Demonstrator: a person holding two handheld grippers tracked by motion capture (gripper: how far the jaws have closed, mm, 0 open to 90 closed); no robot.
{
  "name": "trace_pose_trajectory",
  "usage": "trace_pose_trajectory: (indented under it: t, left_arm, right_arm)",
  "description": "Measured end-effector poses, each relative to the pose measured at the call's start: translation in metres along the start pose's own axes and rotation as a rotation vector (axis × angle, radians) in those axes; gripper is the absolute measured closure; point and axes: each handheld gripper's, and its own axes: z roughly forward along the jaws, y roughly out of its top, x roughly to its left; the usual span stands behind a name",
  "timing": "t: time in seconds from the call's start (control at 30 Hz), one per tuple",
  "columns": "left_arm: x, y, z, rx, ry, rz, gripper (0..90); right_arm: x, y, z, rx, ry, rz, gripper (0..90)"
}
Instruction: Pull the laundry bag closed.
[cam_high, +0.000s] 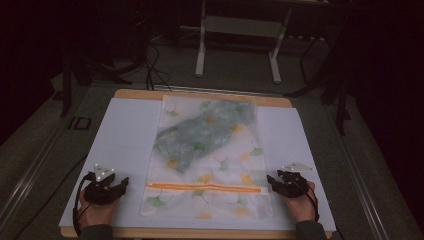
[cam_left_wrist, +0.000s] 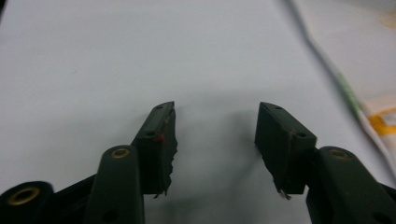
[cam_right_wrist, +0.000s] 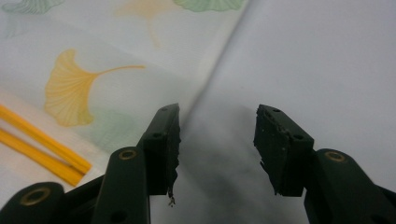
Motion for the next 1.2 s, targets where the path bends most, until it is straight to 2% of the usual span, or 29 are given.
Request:
trace_pose_trajectory:
  t: [0.1, 0.13, 0.17, 0.2, 0.23, 0.3, 0.33, 0.37, 0.47, 0.53, 0.57, 0.67, 0.7, 0.73, 0.77, 0.8, 0.83, 0.87, 0.9, 0.93, 1.0, 1.03, 1.07, 1.1, 1.2]
  left_arm:
    - [-0.005, 0.002, -0.001, -0.011, -0.014, 0.05, 51.3]
    - [-0.005, 0.002, -0.001, -0.011, -0.014, 0.05, 51.5]
    - [-0.007, 0.002, -0.002, -0.019, -0.024, 0.075, 51.5]
    - [-0.007, 0.002, -0.002, -0.019, -0.024, 0.075, 51.5]
    - [-0.009, 0.003, -0.003, -0.028, -0.05, 0.088, 52.1]
    - [-0.01, 0.004, -0.003, -0.028, -0.059, 0.092, 52.4]
    - [-0.011, 0.004, -0.003, -0.022, -0.082, 0.101, 52.4]
    - [-0.011, 0.004, -0.003, -0.022, -0.082, 0.101, 52.6]
    - [-0.015, 0.005, -0.001, 0.0, -0.116, 0.096, 54.1]
    - [-0.015, 0.006, -0.001, 0.008, -0.124, 0.098, 55.5]
    - [-0.015, 0.006, -0.001, 0.01, -0.126, 0.099, 55.7]
    - [-0.014, 0.006, -0.002, 0.0, -0.129, 0.091, 55.5]
    - [-0.012, 0.006, -0.004, -0.004, -0.145, 0.07, 55.0]
    - [-0.012, 0.006, -0.004, -0.004, -0.145, 0.07, 54.5]
    - [-0.011, 0.006, -0.006, -0.021, -0.159, 0.054, 54.3]
    - [-0.011, 0.006, -0.006, -0.021, -0.159, 0.054, 54.2]
    - [-0.011, 0.006, -0.008, -0.025, -0.155, 0.054, 53.7]
    - [-0.011, 0.006, -0.009, -0.029, -0.157, 0.053, 53.7]
    - [-0.012, 0.006, -0.009, -0.029, -0.154, 0.056, 53.7]
    - [-0.012, 0.006, -0.009, -0.029, -0.154, 0.056, 53.9]
    - [-0.011, 0.005, -0.01, -0.024, -0.158, 0.057, 54.1]
    - [-0.011, 0.005, -0.01, -0.024, -0.158, 0.057, 54.1]
    - [-0.012, 0.005, -0.01, -0.023, -0.16, 0.057, 54.1]
    - [-0.012, 0.005, -0.01, -0.023, -0.16, 0.057, 54.0]
    - [-0.014, 0.005, -0.009, -0.018, -0.167, 0.07, 53.8]
  right_arm:
    - [0.003, 0.002, -0.001, -0.008, 0.02, -0.014, 53.0]
    - [0.003, 0.002, -0.001, -0.008, 0.02, -0.014, 53.0]
    - [0.005, 0.003, -0.003, -0.013, 0.028, -0.036, 53.9]
    - [0.005, 0.003, -0.003, -0.013, 0.028, -0.036, 53.9]
    - [0.007, 0.004, -0.005, -0.016, 0.036, -0.053, 53.8]
    - [0.009, 0.005, -0.006, -0.028, 0.043, -0.06, 53.6]
    - [0.01, 0.006, -0.007, -0.033, 0.05, -0.06, 53.3]
    - [0.01, 0.006, -0.007, -0.033, 0.05, -0.06, 53.3]
    - [0.018, 0.013, -0.009, -0.066, 0.102, -0.07, 53.6]
    - [0.02, 0.015, -0.008, -0.071, 0.115, -0.073, 54.0]
    - [0.025, 0.02, -0.007, -0.077, 0.14, -0.096, 54.9]
    - [0.032, 0.025, -0.005, -0.078, 0.163, -0.123, 55.2]
    - [0.038, 0.029, -0.002, -0.075, 0.188, -0.144, 55.6]
    - [0.038, 0.029, -0.002, -0.075, 0.188, -0.144, 55.6]
    - [0.046, 0.032, 0.0, -0.082, 0.217, -0.163, 54.4]
    - [0.046, 0.032, 0.0, -0.082, 0.217, -0.163, 54.4]
    - [0.054, 0.036, 0.002, -0.079, 0.233, -0.19, 54.4]
    - [0.054, 0.036, 0.002, -0.079, 0.233, -0.19, 54.4]
    - [0.063, 0.04, 0.005, -0.07, 0.255, -0.217, 55.0]
    - [0.063, 0.04, 0.005, -0.07, 0.255, -0.217, 55.0]
    - [0.074, 0.045, 0.01, -0.063, 0.285, -0.243, 55.2]
    - [0.074, 0.045, 0.01, -0.063, 0.285, -0.243, 55.2]
    - [0.082, 0.049, 0.012, -0.058, 0.306, -0.252, 55.7]
    - [0.082, 0.049, 0.012, -0.058, 0.306, -0.252, 55.7]
    - [0.095, 0.057, 0.015, -0.066, 0.345, -0.271, 56.1]
